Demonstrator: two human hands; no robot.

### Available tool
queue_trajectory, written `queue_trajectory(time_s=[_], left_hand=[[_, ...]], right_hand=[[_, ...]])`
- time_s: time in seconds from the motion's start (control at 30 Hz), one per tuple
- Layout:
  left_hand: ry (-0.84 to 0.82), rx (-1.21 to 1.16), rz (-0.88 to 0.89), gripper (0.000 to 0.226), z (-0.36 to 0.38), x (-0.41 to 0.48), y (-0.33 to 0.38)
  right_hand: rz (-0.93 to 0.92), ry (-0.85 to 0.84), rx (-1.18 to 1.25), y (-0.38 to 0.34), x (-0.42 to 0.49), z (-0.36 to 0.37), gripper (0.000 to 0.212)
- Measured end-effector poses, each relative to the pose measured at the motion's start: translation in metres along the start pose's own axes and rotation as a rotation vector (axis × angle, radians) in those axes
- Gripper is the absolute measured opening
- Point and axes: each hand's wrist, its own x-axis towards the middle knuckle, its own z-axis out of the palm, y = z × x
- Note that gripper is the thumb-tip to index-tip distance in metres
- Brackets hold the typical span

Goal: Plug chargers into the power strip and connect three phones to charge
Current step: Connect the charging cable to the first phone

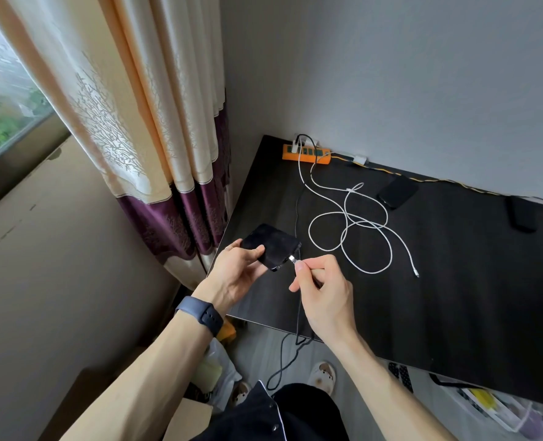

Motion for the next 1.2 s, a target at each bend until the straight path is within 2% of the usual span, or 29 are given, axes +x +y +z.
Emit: queue_trajectory(time_s=[0.17, 0.3, 0.43, 0.67, 0.73, 0.8, 0.87, 0.93, 1.0, 1.03, 1.1, 1.2], left_hand=[[-0.049, 0.019, 0.029, 0.078, 0.0, 0.0, 0.0], [-0.057, 0.046, 0.075, 0.079, 0.001, 0.002, -0.001], [-0.094, 0.179, 0.176, 0.078, 0.0, -0.002, -0.002], [-0.118, 0.364, 0.304, 0.079, 0.001, 0.002, -0.008], [-0.122, 0.438, 0.319, 0.078, -0.004, 0.008, -0.001], [-0.115, 0.595, 0.312, 0.079, -0.012, 0.015, 0.011], [-0.098, 0.857, 0.298, 0.085, -0.023, 0.025, 0.021], [-0.082, 1.267, 0.318, 0.088, -0.035, 0.036, 0.03], [-0.046, 1.712, 0.325, 0.089, -0.049, 0.047, 0.034], [-0.039, 1.848, 0.312, 0.088, -0.056, 0.052, 0.033], [-0.039, 1.92, 0.242, 0.088, -0.071, 0.065, 0.027], [-0.016, 1.792, 0.139, 0.088, -0.089, 0.085, 0.016]], right_hand=[[0.072, -0.032, 0.018, -0.001, 0.002, -0.001, 0.015], [0.124, -0.032, 0.027, -0.001, 0.002, -0.001, 0.015], [0.156, -0.031, 0.036, 0.002, 0.001, 0.002, 0.015], [0.124, 0.066, 0.088, 0.009, -0.004, 0.012, 0.014], [0.14, -0.026, 0.04, 0.014, -0.001, 0.014, 0.014], [0.203, -0.303, -0.074, 0.023, 0.004, 0.017, 0.014], [0.258, -0.651, -0.253, 0.036, 0.008, 0.02, 0.024], [0.277, -0.876, -0.398, 0.057, 0.009, 0.023, 0.04], [0.308, -0.946, -0.505, 0.079, 0.008, 0.024, 0.046], [0.323, -0.945, -0.555, 0.09, 0.007, 0.024, 0.048], [0.372, -0.917, -0.624, 0.111, 0.006, 0.027, 0.052], [0.428, -0.873, -0.671, 0.135, 0.007, 0.036, 0.065]])
